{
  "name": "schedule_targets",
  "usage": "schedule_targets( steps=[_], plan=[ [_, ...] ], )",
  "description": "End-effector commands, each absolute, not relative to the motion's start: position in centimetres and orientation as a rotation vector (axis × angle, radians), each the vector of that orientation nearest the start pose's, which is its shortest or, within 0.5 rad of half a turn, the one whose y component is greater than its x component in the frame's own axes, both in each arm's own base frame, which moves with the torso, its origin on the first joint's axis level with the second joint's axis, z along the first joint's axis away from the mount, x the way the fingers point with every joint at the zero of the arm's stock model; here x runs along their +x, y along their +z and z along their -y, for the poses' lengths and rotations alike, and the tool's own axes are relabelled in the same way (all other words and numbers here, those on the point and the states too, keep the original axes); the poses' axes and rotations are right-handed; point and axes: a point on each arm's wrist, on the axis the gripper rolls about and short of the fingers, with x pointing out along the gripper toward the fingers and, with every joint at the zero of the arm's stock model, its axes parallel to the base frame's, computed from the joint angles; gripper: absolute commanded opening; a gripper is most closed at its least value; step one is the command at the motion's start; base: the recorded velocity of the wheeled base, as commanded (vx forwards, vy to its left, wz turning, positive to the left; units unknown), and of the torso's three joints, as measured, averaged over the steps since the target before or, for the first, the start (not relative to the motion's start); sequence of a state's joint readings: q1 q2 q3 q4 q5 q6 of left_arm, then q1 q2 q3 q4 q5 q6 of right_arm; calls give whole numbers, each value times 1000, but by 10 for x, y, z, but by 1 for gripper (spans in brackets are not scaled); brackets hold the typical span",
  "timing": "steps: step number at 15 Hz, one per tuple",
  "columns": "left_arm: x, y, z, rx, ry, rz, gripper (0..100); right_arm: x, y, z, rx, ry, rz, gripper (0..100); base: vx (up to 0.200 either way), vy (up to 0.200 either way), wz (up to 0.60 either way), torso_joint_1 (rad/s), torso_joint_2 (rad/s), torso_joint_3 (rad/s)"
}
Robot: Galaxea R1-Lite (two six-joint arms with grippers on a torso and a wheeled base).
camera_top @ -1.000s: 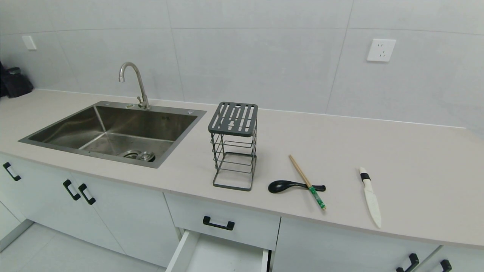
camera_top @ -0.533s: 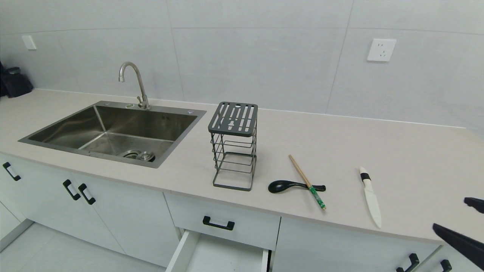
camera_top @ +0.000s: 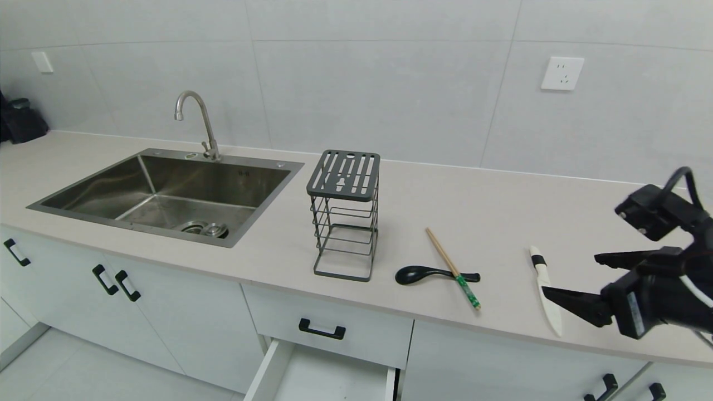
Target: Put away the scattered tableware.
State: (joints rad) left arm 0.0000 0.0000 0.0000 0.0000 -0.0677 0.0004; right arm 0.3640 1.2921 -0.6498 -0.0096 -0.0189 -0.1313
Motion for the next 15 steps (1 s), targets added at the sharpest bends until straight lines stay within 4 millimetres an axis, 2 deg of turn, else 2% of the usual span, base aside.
schedule_targets(
  steps=[1,5,13,15],
  plan=[
    [-23,76,2,1,-67,-1,100,183,160,-77,-279,408,-687,100,0,0,0,0,0,0],
    [-23,76,2,0,-67,-2,100,177,145,-76,-304,421,-724,100,0,0,0,0,0,0],
    [-23,76,2,0,-69,-2,100,235,151,-106,-300,444,-666,100,0,0,0,0,0,0],
    [-23,76,2,0,-67,-2,100,236,143,-123,-260,470,-686,100,0,0,0,0,0,0]
  ],
)
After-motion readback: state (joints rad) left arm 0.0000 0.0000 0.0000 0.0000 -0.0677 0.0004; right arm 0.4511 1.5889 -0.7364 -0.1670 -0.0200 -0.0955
